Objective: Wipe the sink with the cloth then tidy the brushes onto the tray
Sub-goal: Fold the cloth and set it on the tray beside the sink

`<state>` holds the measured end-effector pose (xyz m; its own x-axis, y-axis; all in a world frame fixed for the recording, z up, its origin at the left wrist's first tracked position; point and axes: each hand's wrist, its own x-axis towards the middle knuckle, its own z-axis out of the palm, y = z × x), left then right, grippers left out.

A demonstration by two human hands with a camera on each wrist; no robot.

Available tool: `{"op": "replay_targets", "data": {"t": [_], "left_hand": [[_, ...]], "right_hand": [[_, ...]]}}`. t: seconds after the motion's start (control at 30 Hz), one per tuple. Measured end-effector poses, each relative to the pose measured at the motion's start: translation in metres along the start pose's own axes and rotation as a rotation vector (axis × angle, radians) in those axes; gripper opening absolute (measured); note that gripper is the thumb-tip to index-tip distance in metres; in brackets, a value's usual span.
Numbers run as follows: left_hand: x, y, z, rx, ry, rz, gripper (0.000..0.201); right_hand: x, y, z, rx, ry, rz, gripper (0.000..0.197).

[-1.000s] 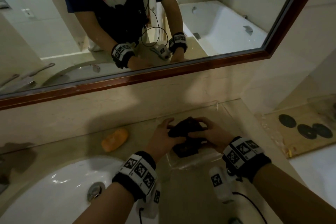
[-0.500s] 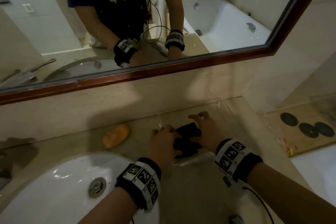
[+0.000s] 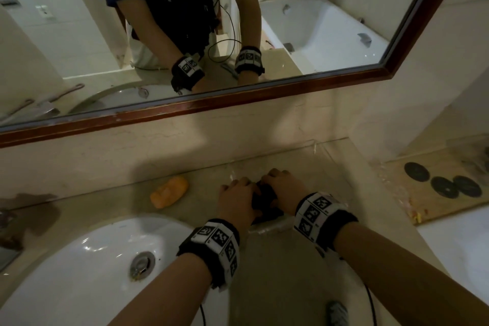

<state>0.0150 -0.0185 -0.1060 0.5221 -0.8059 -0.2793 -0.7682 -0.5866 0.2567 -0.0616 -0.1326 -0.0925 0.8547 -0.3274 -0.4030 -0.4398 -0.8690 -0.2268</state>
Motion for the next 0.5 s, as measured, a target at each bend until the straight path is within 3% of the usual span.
{"op": "replay_targets", "data": {"t": [0.1,0.2,0.3,0.4,0.5], "left_hand": [[-0.016,0.0,-0.008,0.059,-0.008,0.061,0.043],[-0.044,-0.004,-0.013,0.013,0.028,0.098,0.041],[-0.076,-0.012,-0.018,-0.099,0.035,0.04,0.034],[-0.107,-0.017,-0.017,-0.227,-0.011,-0.074,0.037],[-0.142,-0.006,-0.005,-0.152,-0.083,-0.077,0.047]], "right_hand": [[-0.014,0.001,0.001,-0.008,0.038,0.024,0.059],[-0.041,0.004,0.005,0.052,0.212,0.106,0.059],[-0.082,0.007,0.007,0.105,0.317,0.169,0.051],[-0.129,0.011,0.02,0.066,0.357,0.233,0.045],[-0.171,0.006,0.038,0.044,0.284,0.326,0.042]]}}
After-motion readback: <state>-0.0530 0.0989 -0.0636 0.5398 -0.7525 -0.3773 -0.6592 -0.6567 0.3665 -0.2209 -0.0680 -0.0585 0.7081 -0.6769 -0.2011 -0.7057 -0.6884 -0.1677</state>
